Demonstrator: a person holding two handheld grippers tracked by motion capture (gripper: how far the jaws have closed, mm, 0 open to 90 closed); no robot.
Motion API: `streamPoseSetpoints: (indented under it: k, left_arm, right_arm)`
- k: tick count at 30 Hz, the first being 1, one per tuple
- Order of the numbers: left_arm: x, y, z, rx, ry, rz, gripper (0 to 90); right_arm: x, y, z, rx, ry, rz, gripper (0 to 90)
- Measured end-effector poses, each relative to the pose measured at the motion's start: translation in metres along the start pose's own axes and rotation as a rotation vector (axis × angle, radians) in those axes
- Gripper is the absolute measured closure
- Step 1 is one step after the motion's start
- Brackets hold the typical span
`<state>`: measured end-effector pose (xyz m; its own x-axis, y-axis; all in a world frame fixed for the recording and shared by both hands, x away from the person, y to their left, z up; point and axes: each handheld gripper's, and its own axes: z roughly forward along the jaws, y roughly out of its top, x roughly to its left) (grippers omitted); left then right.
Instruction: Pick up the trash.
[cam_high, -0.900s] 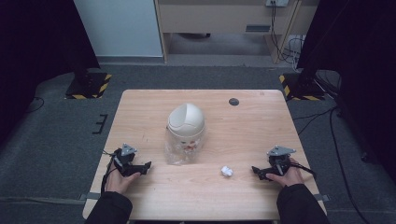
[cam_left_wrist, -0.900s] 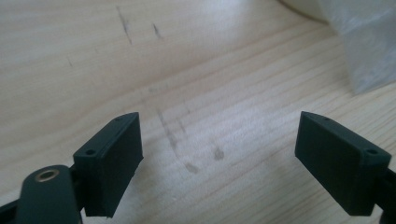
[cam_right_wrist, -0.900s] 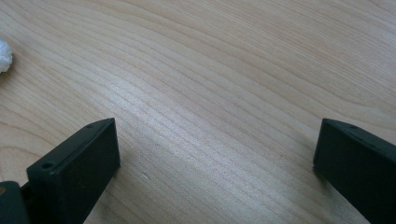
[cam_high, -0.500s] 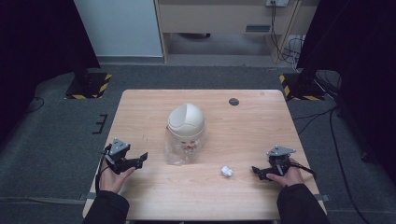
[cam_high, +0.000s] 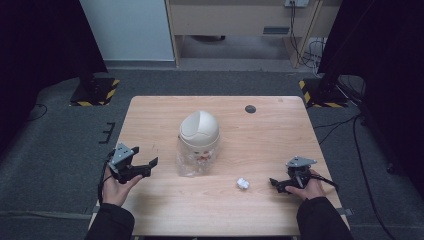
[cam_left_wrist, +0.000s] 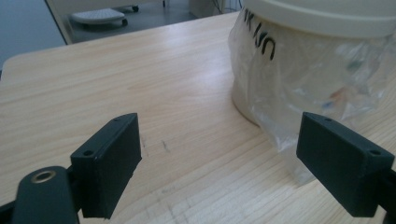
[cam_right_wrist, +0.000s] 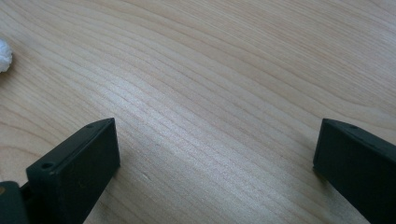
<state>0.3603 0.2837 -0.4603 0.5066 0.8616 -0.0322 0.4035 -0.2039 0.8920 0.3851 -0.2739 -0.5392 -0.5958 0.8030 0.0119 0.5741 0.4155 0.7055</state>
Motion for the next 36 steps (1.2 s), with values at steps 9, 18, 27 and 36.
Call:
streamPoseSetpoints:
  k: [9,18,27,36]
  left_arm:
    - [-0.003,0.026,-0.005,-0.062,-0.083,0.034,13.5]
    - [-0.015,0.048,0.002,-0.092,-0.123,0.08,13.5]
    - [-0.026,0.07,0.016,-0.089,-0.177,0.126,13.4]
    - [-0.038,0.083,0.034,-0.084,-0.206,0.153,13.5]
  right_arm:
    - [0.0,0.0,0.0,0.001,0.0,-0.001,0.6]
    - [0.0,0.0,0.0,0.001,0.001,0.0,0.6]
    - [0.0,0.0,0.0,0.001,0.0,-0.001,0.6]
    - [0.0,0.0,0.0,0.001,0.0,-0.001,0.6]
